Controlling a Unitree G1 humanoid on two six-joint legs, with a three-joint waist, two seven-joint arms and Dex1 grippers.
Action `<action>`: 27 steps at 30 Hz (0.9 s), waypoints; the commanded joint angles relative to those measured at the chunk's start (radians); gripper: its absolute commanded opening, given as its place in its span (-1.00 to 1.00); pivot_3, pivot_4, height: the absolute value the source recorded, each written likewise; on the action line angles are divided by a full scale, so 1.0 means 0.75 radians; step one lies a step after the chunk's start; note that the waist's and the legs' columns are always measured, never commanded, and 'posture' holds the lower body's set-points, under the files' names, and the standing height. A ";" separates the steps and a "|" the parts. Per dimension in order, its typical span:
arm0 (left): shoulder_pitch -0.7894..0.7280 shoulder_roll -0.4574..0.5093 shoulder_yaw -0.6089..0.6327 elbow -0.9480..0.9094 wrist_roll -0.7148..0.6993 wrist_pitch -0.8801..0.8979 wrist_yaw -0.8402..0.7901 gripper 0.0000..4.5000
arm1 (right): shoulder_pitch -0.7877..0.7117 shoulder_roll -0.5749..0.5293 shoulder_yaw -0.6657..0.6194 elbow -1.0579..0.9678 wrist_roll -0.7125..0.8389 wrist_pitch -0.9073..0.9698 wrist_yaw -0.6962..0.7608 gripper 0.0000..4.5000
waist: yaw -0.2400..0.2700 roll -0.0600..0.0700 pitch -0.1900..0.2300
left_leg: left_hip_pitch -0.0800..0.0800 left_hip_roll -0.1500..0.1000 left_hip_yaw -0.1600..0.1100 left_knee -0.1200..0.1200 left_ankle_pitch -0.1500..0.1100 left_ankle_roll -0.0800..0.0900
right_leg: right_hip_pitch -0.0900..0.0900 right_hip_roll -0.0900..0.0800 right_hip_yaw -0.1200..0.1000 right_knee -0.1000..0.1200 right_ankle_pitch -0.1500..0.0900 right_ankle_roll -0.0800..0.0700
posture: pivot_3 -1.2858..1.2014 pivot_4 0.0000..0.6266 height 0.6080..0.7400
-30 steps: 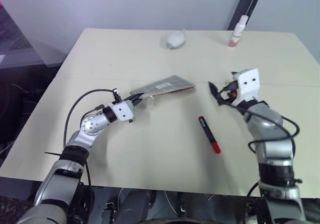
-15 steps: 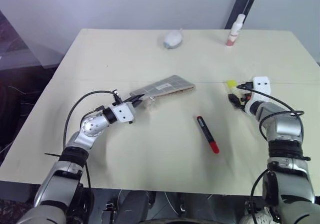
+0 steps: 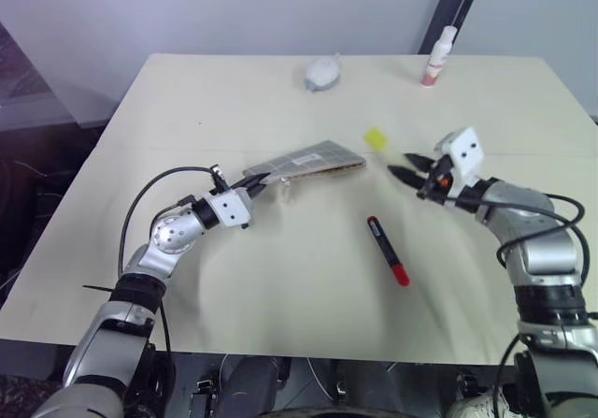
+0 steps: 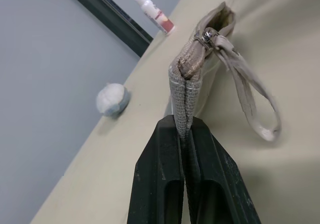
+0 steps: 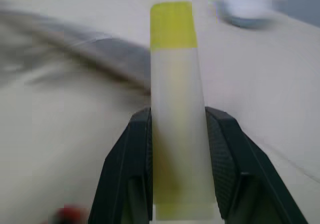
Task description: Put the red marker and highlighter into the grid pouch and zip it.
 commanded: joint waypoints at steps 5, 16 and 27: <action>-0.048 -0.009 0.015 -0.002 -0.026 -0.021 0.001 -1.00 | 0.016 -0.028 0.100 -0.008 -0.099 -0.157 0.027 -0.59 | -0.006 0.000 0.000 | 0.000 0.000 0.000 0.001 0.000 -0.001 | 0.000 0.000 0.000 0.000 0.000 0.001 | 0.03 -0.52 1.00; -0.024 -0.025 0.007 -0.046 -0.042 -0.021 -0.033 -1.00 | -0.077 0.012 0.153 0.110 -0.172 -0.189 -0.028 -0.59 | 0.000 0.000 0.000 | 0.000 0.000 0.000 0.001 0.001 0.000 | 0.000 0.000 0.000 0.000 0.000 0.001 | 0.03 -0.52 1.00; -0.042 -0.009 -0.007 -0.061 -0.055 -0.038 -0.104 -1.00 | -0.202 0.015 0.274 0.138 -0.290 -0.247 -0.013 -0.59 | -0.002 0.000 0.000 | 0.000 0.000 0.000 0.000 0.001 0.000 | -0.001 0.000 0.000 0.000 0.000 0.001 | 0.03 -0.52 1.00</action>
